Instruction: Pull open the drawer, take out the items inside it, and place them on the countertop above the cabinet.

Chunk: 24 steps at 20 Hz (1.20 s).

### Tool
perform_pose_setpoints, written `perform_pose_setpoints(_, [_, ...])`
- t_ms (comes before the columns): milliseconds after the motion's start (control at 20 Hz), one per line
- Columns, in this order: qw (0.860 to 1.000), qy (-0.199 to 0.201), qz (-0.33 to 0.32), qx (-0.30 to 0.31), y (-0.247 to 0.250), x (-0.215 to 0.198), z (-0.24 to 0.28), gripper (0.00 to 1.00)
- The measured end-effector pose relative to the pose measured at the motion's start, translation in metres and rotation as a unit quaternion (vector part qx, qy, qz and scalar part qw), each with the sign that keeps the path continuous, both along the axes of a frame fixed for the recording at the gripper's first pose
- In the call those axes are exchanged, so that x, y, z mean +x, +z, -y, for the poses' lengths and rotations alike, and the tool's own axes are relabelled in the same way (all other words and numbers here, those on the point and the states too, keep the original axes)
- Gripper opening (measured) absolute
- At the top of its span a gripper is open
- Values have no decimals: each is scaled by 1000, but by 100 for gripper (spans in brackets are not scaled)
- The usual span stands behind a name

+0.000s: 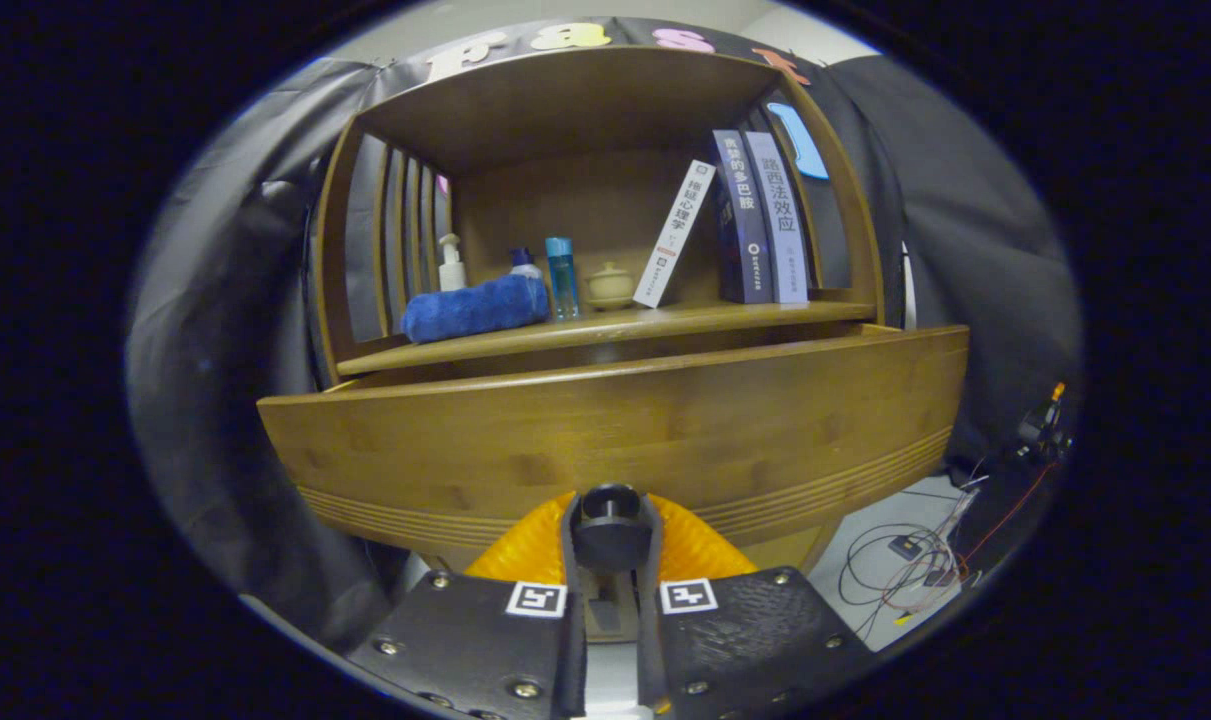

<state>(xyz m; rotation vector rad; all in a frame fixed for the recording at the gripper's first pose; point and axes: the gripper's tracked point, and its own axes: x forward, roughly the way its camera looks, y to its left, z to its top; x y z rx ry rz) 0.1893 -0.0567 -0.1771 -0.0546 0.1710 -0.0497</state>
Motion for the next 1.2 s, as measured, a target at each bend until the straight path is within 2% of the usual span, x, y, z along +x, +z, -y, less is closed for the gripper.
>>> perform_pose_setpoints(400, [1000,-13,-25,1,-19,-89,2,20])
perform_pose_setpoints(700, [999,0,-34,-3,-26,-119,-1,20])
perform_pose_setpoints(1050, [999,1,-38,1,-32,-127,0,20])
perform_pose_setpoints(1200, [999,-4,-27,-44,-17,-130,7,53])
